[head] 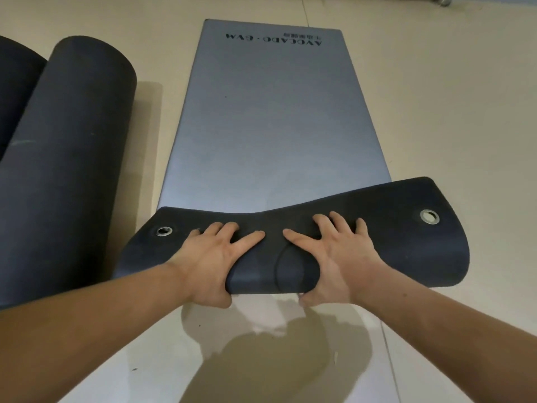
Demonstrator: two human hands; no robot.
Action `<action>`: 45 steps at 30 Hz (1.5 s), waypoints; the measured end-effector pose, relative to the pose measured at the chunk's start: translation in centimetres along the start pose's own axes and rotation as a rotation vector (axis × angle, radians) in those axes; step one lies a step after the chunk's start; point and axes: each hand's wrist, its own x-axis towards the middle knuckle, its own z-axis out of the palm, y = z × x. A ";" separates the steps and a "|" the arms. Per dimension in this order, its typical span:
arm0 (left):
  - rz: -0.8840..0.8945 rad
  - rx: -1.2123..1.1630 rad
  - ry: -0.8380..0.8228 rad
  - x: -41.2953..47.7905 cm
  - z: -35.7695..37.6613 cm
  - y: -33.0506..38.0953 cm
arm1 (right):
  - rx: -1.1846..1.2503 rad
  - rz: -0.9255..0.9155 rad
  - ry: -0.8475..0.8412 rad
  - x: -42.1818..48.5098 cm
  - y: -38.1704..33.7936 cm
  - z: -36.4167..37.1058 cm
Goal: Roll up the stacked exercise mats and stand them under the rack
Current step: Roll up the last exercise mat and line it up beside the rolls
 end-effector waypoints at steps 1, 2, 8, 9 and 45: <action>0.010 0.000 -0.015 0.1 -0.2 0.0 | 0.012 0.001 0.005 0.0 0.1 0.2; 0.018 0.006 -0.026 0.1 -0.4 0.0 | 0.034 0.000 0.003 0.1 0.4 0.1; 0.073 -0.075 -0.082 -0.4 -3.0 0.0 | 0.204 -0.064 -0.124 -0.4 2.3 -2.3; 0.090 -0.106 -0.108 -0.8 -3.6 0.1 | 0.235 -0.081 -0.153 -0.8 2.5 -2.6; -0.027 0.089 0.083 0.2 -4.5 -2.4 | 0.088 0.021 0.190 -1.1 -0.1 -4.8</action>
